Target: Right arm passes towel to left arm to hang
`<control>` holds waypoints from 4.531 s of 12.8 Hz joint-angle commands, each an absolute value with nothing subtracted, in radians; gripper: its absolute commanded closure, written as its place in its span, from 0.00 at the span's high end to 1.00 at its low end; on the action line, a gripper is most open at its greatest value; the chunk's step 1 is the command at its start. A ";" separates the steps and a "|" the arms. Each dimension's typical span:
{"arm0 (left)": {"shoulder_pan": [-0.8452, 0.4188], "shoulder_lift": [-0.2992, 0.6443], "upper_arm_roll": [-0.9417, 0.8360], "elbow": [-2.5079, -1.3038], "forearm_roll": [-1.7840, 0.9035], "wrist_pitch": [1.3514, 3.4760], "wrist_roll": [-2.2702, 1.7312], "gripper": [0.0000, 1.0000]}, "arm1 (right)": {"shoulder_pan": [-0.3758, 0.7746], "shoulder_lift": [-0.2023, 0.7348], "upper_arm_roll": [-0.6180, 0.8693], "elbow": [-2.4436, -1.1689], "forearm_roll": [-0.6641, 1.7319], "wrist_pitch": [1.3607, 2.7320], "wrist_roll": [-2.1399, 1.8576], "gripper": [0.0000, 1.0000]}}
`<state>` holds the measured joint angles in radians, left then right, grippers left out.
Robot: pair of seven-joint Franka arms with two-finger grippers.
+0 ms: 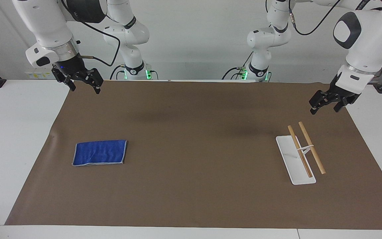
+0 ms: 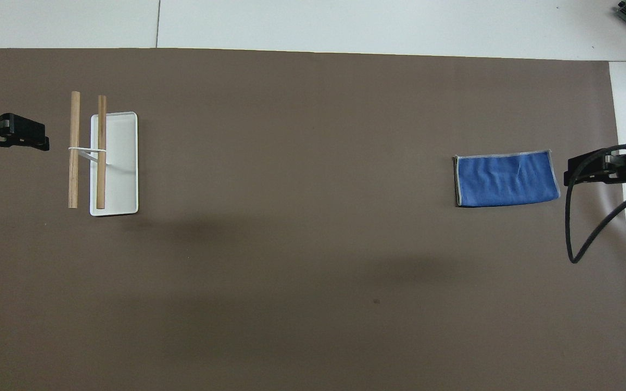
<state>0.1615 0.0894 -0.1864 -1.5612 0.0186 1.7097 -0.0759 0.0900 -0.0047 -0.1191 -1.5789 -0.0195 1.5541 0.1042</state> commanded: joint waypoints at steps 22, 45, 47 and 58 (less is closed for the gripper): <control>0.164 0.064 -0.184 -1.589 0.017 1.718 -0.074 1.00 | 0.081 -0.021 -0.127 -1.730 -0.012 1.802 0.078 1.00; 0.164 0.064 -0.184 -1.589 0.017 1.717 -0.074 1.00 | 0.022 0.330 -0.127 -2.002 -0.014 2.477 -0.069 1.00; 0.164 0.064 -0.183 -1.589 0.017 1.717 -0.074 1.00 | 0.017 0.351 -0.127 -2.003 -0.014 2.479 -0.078 1.00; 0.147 0.064 -0.186 -1.589 0.017 1.729 -0.011 1.00 | 0.017 0.354 -0.127 -2.043 -0.014 2.513 -0.078 0.33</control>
